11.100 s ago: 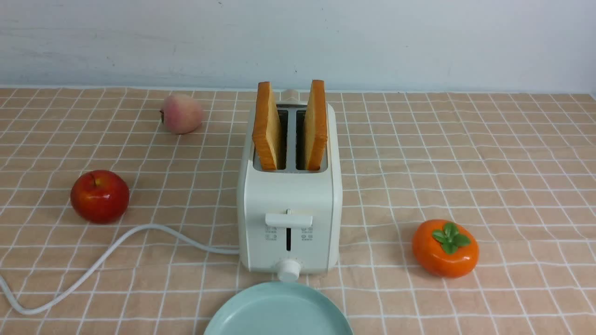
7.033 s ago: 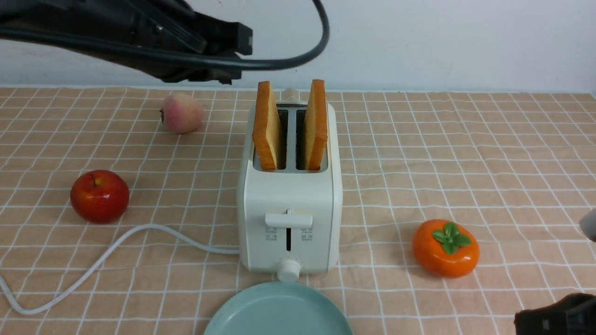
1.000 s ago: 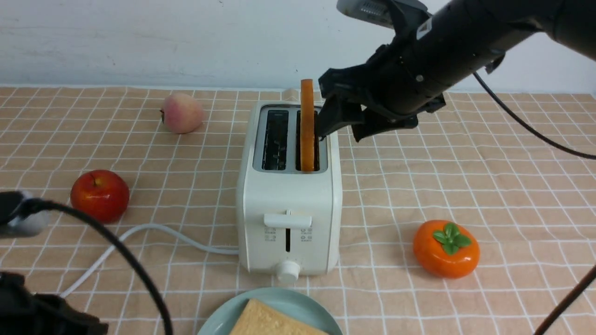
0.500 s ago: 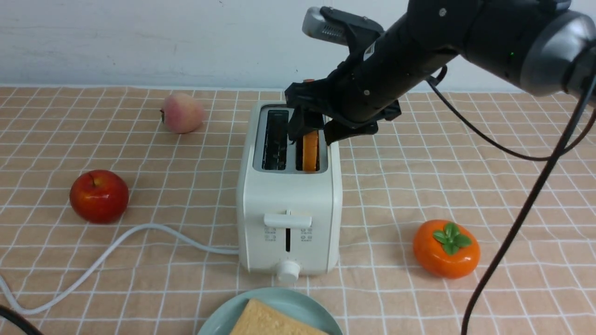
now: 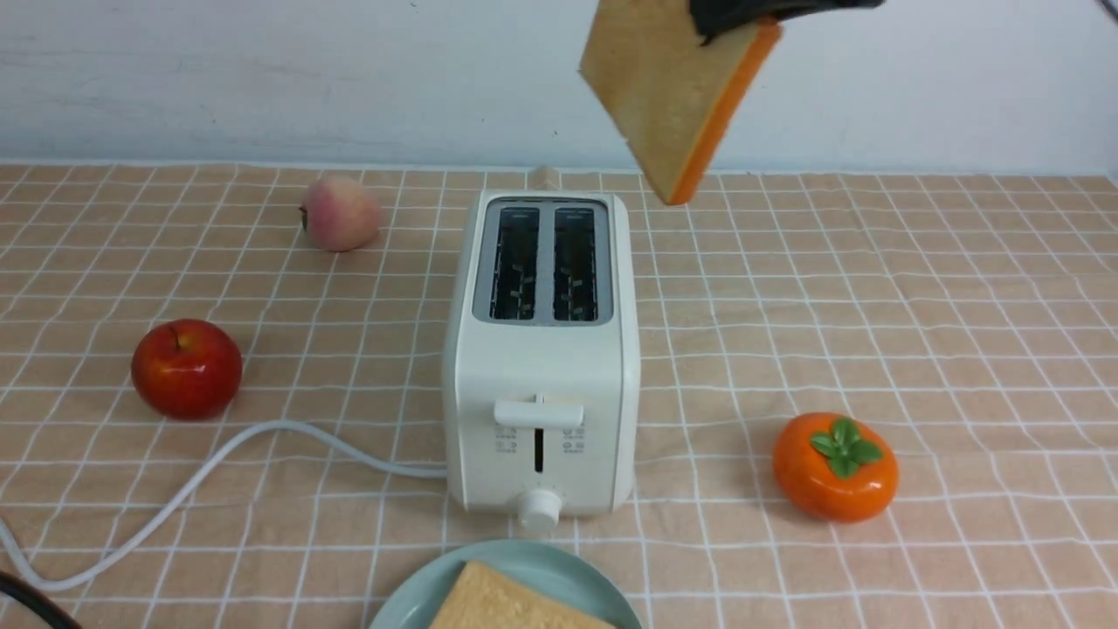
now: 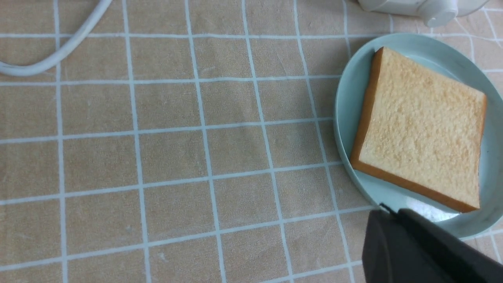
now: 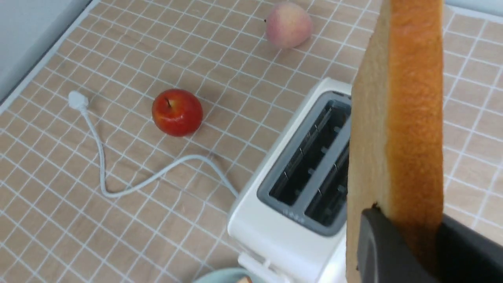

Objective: Take toasted bread from bread machine on light coffee tablecloth place on plate.
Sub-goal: 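Place the held slice of bread on top of the slice on the plate with the right gripper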

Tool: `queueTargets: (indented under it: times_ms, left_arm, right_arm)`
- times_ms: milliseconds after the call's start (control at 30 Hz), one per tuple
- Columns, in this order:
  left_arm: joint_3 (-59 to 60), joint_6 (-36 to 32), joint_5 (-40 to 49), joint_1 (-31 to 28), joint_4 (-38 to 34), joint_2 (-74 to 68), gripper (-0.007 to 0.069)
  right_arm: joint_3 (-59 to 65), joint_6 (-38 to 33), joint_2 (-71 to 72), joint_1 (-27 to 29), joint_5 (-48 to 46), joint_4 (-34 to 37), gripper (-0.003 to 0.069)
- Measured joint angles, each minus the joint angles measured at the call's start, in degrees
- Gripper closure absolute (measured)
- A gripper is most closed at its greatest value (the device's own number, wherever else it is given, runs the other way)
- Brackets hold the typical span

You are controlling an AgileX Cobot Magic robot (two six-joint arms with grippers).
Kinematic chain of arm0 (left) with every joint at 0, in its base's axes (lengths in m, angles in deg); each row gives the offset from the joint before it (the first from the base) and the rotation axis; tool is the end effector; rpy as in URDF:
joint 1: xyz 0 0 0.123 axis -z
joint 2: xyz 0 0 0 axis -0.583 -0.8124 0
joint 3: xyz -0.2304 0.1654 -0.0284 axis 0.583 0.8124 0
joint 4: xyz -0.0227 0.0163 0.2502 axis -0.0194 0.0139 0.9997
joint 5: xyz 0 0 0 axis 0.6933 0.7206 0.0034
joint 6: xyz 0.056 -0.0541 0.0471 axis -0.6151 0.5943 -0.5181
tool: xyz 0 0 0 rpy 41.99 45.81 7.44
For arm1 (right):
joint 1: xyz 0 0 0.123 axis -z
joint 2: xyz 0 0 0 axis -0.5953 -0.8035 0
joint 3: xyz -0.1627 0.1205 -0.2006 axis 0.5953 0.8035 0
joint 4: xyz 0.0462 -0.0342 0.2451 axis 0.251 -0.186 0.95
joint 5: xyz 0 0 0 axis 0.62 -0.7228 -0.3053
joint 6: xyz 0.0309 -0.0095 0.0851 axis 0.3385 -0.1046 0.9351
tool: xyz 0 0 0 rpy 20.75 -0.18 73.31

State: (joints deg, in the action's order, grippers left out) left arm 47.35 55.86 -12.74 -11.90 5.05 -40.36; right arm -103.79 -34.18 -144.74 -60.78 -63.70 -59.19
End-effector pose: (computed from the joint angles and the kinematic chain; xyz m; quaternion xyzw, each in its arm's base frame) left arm 0.0718 -0.0356 0.2601 -0.0035 0.9193 -0.1800 0.3499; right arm 0.2817 0.1568 0.4967 -0.2274 0.8643 0.2346 0.3825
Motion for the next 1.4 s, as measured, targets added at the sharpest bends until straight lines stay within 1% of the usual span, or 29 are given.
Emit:
queueTargets:
  times_ms: [133,233,267,300,333,367,433,467,500,533,567,600,633,733,767,800,833,867,933,1000,1100,1200,1333,1400]
  left_arm:
    - [0.0,0.0,0.0,0.0,0.0,0.0,0.0638]
    - [0.0,0.0,0.0,0.0,0.11,0.0,0.0638]
    - [0.0,0.0,0.0,0.0,0.11,0.0,0.0638]
    - [0.0,0.0,-0.04,0.0,0.11,0.0,0.0638]
    - [0.0,0.0,-0.11,0.0,0.11,0.0,0.0638]
    - [0.0,0.0,-0.25,0.0,0.11,0.0,0.0638]
    - [0.0,0.0,-0.38,0.0,0.11,0.0,0.0638]
    - [0.0,0.0,-0.42,0.0,0.11,0.0,0.0638]
    - [0.0,0.0,-0.42,0.0,0.11,0.0,0.0638]
    - [0.0,0.0,-0.45,0.0,0.11,0.0,0.0638]
    - [0.0,0.0,-0.45,0.0,0.11,0.0,0.0638]
    - [0.0,0.0,-0.51,0.0,0.11,0.0,0.0638]
    - [0.0,0.0,-0.59,0.0,0.11,0.0,0.0638]
    - [0.0,0.0,-0.7,0.0,0.11,0.0,0.0638]
    - [0.0,0.0,-0.7,0.0,0.11,0.0,0.0638]
    - [0.0,0.0,-0.76,0.0,0.11,0.0,0.0638]
    - [0.0,0.0,-0.8,0.0,0.11,0.0,0.0638]
    - [0.0,0.0,-0.83,0.0,0.11,0.0,0.0638]
    - [0.0,0.0,-0.83,0.0,0.11,0.0,0.0638]
    - [0.0,0.0,-0.83,0.0,0.11,0.0,0.0638]
    - [0.0,0.0,-0.83,0.0,-0.21,0.0,0.0638]
    - [0.0,0.0,-0.83,0.0,-0.76,0.0,0.0638]
    - [0.0,0.0,-0.83,0.0,-0.97,0.0,0.0638]
    - [0.0,0.0,-0.83,0.0,-1.01,0.0,0.0638]
  right_arm:
    - [1.53,-1.72,3.55,1.48,-1.59,1.18,0.0554]
    - [9.42,-2.31,7.66,1.91,-1.65,3.36,0.0554]
    - [10.06,-2.33,7.88,1.91,-1.65,3.71,0.0554]
    - [15.07,-2.52,9.3,1.91,-1.65,5.22,0.0554]
    - [17.46,-2.71,9.8,1.91,-1.65,6.19,0.0554]
    - [24.23,-3.91,10.71,1.96,-1.59,9.11,0.0554]
    - [31.25,-6.77,10.9,2.03,-1.52,14.73,0.0554]
    - [36.57,-10.31,10.69,2.1,-1.32,19.48,0.0554]
    - [39.98,-12.51,10.39,2.1,-1.13,22.09,0.0554]
    - [44.05,-17.23,9.82,2.1,-0.84,27.54,0.0554]
    - [45.61,-18.88,9.73,2.1,-0.78,28.4,0.0554]
    - [50.59,-24.49,8.96,2.1,-0.49,35.34,0.0554]
    - [54.24,-28.09,8.24,2.1,-0.01,39.21,0.0554]
    - [60.67,-35.95,5.82,2.1,2.56,48.04,0.0554]
    - [60.67,-36.35,5.62,2.1,2.74,48.52,0.0554]
    - [62.44,-38.79,4.13,1.95,3.9,51.14,0.0554]
    - [62.71,-39.41,3.68,1.86,4.17,51.64,0.0554]
    - [63.25,-41.68,1.66,1.03,5.62,53.34,0.0554]
    - [63.37,-42.68,-0.43,-0.36,6.71,54.49,0.0554]
    - [63.37,-42.84,-1.39,-1.4,7.61,55.0,0.0554]
    - [63.37,-43.21,-4.01,-3.47,11.77,55.64,0.0554]
    - [63.37,-43.27,-5.27,-3.62,15.33,55.7,0.0554]
    - [63.37,-43.34,-5.94,-3.62,19.0,55.8,0.0522]
    - [63.37,-43.48,-6.2,-3.62,20.55,55.89,0.0485]
